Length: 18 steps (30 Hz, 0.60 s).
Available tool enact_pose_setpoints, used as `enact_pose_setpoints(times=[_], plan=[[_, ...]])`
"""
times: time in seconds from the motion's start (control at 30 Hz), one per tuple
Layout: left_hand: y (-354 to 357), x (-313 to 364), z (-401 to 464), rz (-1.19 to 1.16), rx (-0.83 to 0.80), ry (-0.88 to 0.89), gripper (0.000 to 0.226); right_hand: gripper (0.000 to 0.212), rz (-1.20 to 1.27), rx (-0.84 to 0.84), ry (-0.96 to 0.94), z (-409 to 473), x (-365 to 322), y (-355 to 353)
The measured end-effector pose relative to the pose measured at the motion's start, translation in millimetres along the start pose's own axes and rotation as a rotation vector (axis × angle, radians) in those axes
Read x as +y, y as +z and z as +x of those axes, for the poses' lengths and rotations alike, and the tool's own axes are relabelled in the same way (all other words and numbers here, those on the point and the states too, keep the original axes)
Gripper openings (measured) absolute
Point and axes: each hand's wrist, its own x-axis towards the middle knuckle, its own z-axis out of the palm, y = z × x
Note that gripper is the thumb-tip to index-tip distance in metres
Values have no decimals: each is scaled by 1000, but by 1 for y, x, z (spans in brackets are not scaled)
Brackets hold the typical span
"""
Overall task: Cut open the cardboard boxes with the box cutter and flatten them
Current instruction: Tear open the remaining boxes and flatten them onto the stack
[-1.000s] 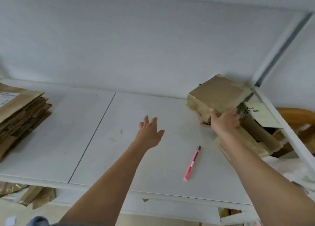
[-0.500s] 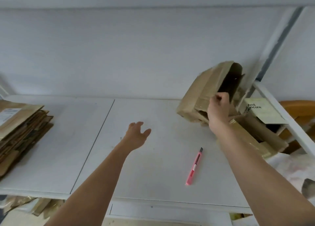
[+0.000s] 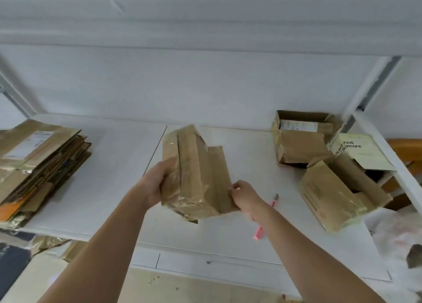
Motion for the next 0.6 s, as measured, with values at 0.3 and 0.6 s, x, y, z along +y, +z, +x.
enact_pose_setpoints(times=[0.3,0.6], plan=[[22,-55,-15,376,272,-26,54,12,-579,-26,-205,-13,45,20],[39,-65,-4,427,394,10,45,110,-964,62,33,-13,76,-42]])
